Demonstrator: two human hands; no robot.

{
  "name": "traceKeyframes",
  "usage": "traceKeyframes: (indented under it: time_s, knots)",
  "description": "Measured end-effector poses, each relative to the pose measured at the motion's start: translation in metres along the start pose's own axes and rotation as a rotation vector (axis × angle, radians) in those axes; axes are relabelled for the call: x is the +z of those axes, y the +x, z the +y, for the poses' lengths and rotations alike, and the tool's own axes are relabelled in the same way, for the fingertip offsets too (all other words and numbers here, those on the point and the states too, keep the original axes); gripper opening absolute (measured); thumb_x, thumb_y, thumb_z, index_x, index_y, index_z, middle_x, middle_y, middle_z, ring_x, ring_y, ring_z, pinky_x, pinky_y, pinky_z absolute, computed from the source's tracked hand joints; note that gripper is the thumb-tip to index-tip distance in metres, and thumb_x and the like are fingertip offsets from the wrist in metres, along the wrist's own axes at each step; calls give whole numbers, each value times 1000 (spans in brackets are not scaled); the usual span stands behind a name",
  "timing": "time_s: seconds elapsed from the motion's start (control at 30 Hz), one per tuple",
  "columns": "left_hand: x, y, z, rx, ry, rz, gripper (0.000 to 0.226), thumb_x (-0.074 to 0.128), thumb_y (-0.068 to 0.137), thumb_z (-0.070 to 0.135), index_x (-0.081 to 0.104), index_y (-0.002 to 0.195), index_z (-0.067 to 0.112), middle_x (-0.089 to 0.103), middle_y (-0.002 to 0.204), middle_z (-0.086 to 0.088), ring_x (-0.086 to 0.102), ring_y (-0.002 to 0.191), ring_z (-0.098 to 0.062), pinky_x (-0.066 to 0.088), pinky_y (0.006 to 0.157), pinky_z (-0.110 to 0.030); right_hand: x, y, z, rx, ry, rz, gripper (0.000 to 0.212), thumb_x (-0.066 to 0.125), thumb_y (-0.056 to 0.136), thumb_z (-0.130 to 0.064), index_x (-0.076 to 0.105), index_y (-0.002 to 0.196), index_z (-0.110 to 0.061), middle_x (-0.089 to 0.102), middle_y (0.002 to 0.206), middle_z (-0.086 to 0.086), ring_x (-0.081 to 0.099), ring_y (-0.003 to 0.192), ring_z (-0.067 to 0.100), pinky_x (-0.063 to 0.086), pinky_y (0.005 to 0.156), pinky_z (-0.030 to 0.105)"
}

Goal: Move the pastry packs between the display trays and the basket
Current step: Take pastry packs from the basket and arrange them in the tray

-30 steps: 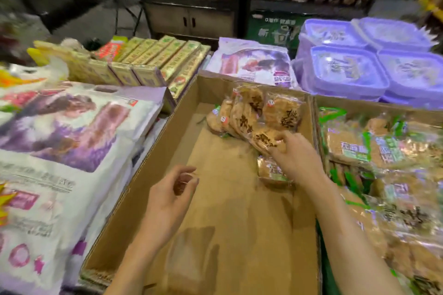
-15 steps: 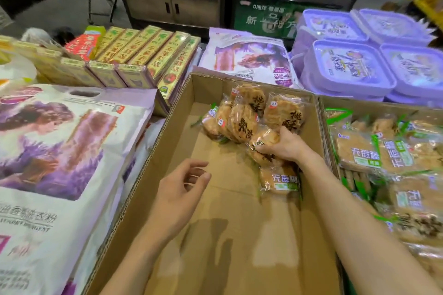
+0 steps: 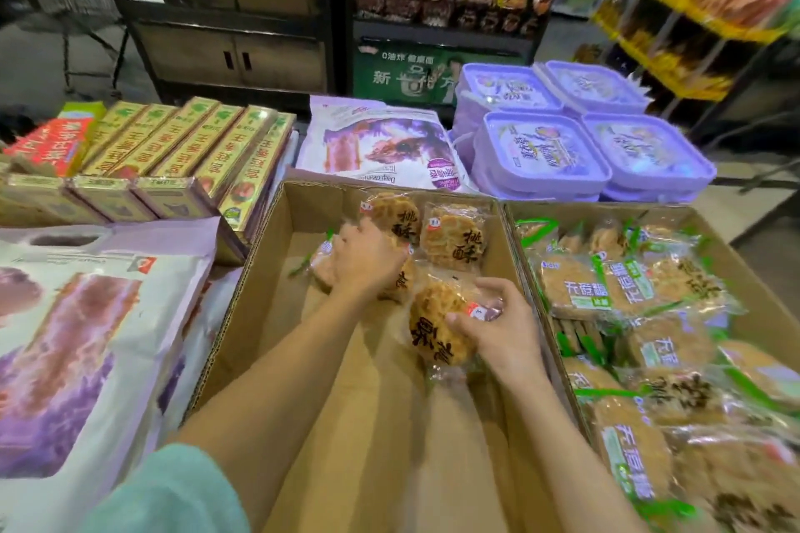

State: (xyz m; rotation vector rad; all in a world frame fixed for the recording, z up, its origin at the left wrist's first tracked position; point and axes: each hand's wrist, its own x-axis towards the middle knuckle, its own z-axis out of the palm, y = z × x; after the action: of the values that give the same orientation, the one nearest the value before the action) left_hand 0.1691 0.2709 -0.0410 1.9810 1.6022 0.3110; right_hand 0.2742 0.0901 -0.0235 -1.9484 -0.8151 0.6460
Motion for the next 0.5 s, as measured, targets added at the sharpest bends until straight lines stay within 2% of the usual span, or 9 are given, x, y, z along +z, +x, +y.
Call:
traceKeyframes:
  time_s: [0.03,0.1,0.17,0.23,0.3,0.37,0.43,0.5]
  knots:
    - [8,2,4,-24,-37,14,82,74,86,43,32,146,6,37,148,-23,34,139,-41,35,111,-51,-2,-4,2,30,73,15,58,91,71,-14,57,114,-31,66,110,-6,68,91,11,60,75,32]
    - [26,8,7,-76,-141,37,90,81,81,29,25,147,6,31,147,-26,36,137,-45,38,109,-52,-2,-14,3,56,178,21,57,90,71,-6,59,113,-30,69,99,2,67,77,9,60,66,29]
    - [36,10,6,-92,-217,59,91,83,78,15,22,145,7,40,140,-28,48,126,-45,46,101,-52,-2,-23,3,79,269,43,51,88,72,-2,63,109,-27,70,92,12,64,70,12,58,65,35]
    - [35,7,3,-81,-333,83,89,83,76,6,24,144,9,56,129,-23,56,119,-42,49,97,-50,-3,-32,2,120,377,56,42,86,73,0,67,103,-22,73,92,9,69,72,11,59,61,32]
    - [25,-3,-1,-56,-452,88,91,84,76,5,26,146,11,60,123,-12,56,120,-35,46,96,-42,-6,-41,3,161,471,58,38,88,70,-2,71,99,-20,75,93,5,73,79,13,60,66,31]
    - [14,-17,-12,-45,-542,86,86,85,77,8,32,144,15,58,111,-3,57,114,-28,43,92,-33,-9,-51,3,186,563,59,41,91,64,-5,72,99,-17,76,95,9,74,86,23,62,72,41]
    - [3,-37,-27,-39,-662,62,73,84,77,8,44,138,17,61,111,-1,62,109,-24,49,95,-36,-11,-62,4,212,686,55,40,86,69,1,68,104,-8,76,95,13,74,84,24,62,70,40]
    - [-12,-65,-42,-43,-821,22,63,82,80,6,51,133,16,65,119,-4,65,105,-18,54,89,-36,-12,-73,1,256,846,30,36,76,76,4,64,110,-1,76,99,18,74,86,26,62,70,38]
